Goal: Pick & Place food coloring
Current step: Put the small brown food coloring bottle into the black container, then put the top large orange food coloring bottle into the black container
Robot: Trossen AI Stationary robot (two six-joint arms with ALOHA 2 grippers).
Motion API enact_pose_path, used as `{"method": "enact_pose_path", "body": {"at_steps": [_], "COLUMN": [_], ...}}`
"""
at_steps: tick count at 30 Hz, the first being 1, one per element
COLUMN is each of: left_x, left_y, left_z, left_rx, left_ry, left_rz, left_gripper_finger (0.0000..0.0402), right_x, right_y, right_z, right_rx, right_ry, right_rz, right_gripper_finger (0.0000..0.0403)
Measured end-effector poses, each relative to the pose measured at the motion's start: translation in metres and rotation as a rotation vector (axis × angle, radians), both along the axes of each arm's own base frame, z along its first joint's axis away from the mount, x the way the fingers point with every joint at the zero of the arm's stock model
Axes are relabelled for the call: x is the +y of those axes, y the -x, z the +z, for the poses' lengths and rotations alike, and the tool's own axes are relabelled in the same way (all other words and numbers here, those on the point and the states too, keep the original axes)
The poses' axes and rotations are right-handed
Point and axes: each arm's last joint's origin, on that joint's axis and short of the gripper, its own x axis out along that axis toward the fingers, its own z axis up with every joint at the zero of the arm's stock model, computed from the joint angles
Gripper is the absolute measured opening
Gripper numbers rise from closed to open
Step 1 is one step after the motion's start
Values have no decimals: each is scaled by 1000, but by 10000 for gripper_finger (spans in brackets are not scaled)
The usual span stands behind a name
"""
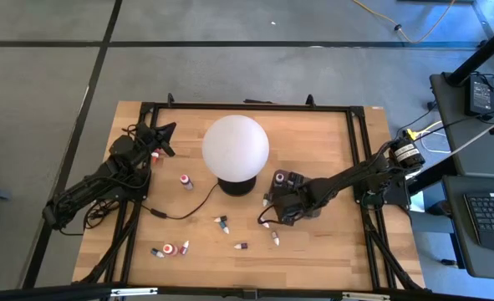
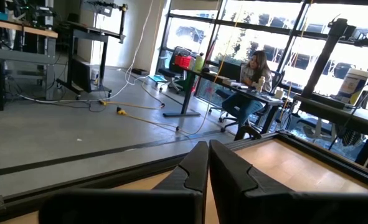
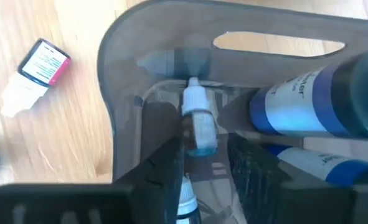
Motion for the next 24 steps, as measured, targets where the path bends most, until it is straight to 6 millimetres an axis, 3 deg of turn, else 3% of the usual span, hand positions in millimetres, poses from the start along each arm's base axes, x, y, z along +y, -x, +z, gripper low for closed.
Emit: {"method": "enact_pose_path", "body": {"at_steps": [9, 19, 24], "left_x": [0, 0, 0], "left_y": [0, 0, 0], "left_z": [0, 0, 0], "left_rx": [0, 0, 0], "left_ry": [0, 0, 0], "left_rz": [0, 0, 0], "left_gripper_finger": [9, 10, 12], "right_x": [2, 12, 29], "right_y": [-5, -14, 5], "right_z": [9, 62, 89], "right_rx": [-7, 56, -7], "right_ry": [-1, 65, 32], "right_rz": [1, 86, 257], "right_gripper_finger": [151, 151, 151]}}
